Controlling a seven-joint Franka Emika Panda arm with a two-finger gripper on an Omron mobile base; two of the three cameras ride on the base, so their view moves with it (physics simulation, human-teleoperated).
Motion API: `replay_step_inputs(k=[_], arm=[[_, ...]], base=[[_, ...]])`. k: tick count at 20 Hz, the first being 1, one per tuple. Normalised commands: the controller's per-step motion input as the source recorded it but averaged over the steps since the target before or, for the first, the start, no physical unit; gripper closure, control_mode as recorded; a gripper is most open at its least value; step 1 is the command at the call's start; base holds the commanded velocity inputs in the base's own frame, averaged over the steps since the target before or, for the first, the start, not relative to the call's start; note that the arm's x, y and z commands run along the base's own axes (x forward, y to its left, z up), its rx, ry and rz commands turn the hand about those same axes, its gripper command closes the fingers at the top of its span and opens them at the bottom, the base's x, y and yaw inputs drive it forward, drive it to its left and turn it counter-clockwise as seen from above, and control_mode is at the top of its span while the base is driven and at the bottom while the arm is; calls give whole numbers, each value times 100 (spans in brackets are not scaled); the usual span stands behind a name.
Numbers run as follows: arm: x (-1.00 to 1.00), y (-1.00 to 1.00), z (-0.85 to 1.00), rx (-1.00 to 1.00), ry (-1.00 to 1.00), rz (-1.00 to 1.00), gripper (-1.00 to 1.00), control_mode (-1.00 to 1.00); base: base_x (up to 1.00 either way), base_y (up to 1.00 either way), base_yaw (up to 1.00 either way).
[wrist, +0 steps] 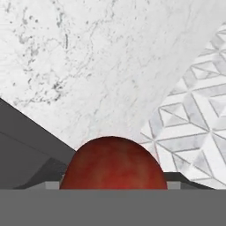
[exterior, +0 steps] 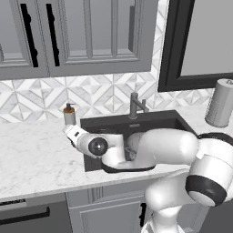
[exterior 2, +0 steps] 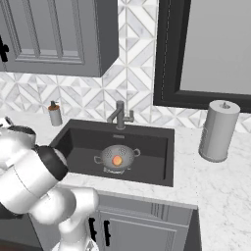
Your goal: Put the colander in the sink, put the peach, apple in the colander, and turn on the sink faucet and pour water over the colander.
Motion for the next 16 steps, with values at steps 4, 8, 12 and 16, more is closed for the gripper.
replay_step_inputs(k=[4,8,12,16], arm=[[-45,-100,100,36,8,-29,100,-100],[-34,-100,100,33,18,-29,100,-100],[-24,-100,100,32,21,-26,100,-100],[-31,-100,100,29,21,-26,100,-100]], base=[[0,0,0],[0,0,0],[0,0,0],[0,0,0]])
